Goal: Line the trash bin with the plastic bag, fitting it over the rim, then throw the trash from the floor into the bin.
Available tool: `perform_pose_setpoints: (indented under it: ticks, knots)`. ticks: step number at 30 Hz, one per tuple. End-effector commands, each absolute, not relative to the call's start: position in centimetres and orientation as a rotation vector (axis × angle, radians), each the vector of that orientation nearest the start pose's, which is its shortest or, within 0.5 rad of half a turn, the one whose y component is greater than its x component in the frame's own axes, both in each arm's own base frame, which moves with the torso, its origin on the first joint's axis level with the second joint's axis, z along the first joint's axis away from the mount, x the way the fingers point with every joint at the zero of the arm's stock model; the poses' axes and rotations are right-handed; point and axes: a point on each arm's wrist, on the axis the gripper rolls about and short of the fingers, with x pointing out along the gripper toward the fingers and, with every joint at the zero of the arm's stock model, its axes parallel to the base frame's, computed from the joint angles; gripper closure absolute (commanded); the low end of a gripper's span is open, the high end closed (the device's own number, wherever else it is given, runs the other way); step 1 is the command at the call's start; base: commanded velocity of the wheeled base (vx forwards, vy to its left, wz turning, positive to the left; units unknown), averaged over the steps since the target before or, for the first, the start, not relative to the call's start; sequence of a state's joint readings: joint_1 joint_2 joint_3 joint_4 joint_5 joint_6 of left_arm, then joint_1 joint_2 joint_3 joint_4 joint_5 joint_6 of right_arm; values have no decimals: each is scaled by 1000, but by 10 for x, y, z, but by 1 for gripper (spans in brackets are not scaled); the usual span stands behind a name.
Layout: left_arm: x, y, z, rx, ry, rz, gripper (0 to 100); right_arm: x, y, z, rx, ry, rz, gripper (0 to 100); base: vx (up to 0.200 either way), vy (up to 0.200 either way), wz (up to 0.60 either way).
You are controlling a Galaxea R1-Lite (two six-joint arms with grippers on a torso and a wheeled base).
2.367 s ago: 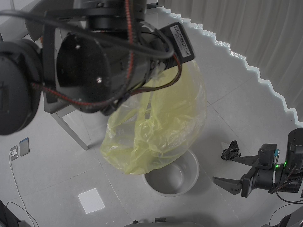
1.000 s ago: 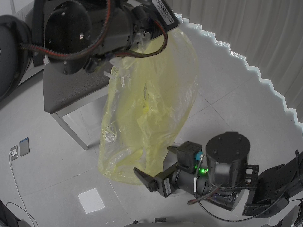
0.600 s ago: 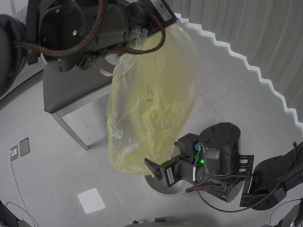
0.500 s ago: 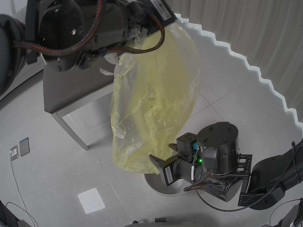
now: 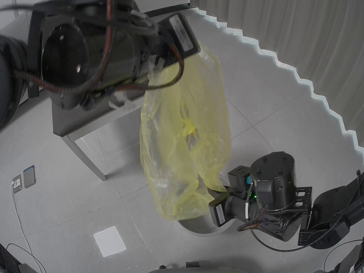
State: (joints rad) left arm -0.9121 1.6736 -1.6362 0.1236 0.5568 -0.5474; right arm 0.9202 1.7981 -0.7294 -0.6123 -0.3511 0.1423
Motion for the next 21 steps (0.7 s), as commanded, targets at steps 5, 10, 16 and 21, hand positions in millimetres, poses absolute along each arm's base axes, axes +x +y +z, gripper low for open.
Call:
perform_pose_setpoints:
  ticks: [5,10,16,21]
  knots:
    - [160,-193,287,-226,465,-516,100,175,159,141,-156,502,385,100,0,0,0]
    - [164,-206,253,-209,480,-577,100,172,142,126,-185,589,333,100,0,0,0]
    - [182,-209,220,-198,509,-532,100,193,134,105,-182,684,291,100,0,0,0]
    - [190,-213,207,-216,539,-540,100,207,134,92,-180,720,283,100,0,0,0]
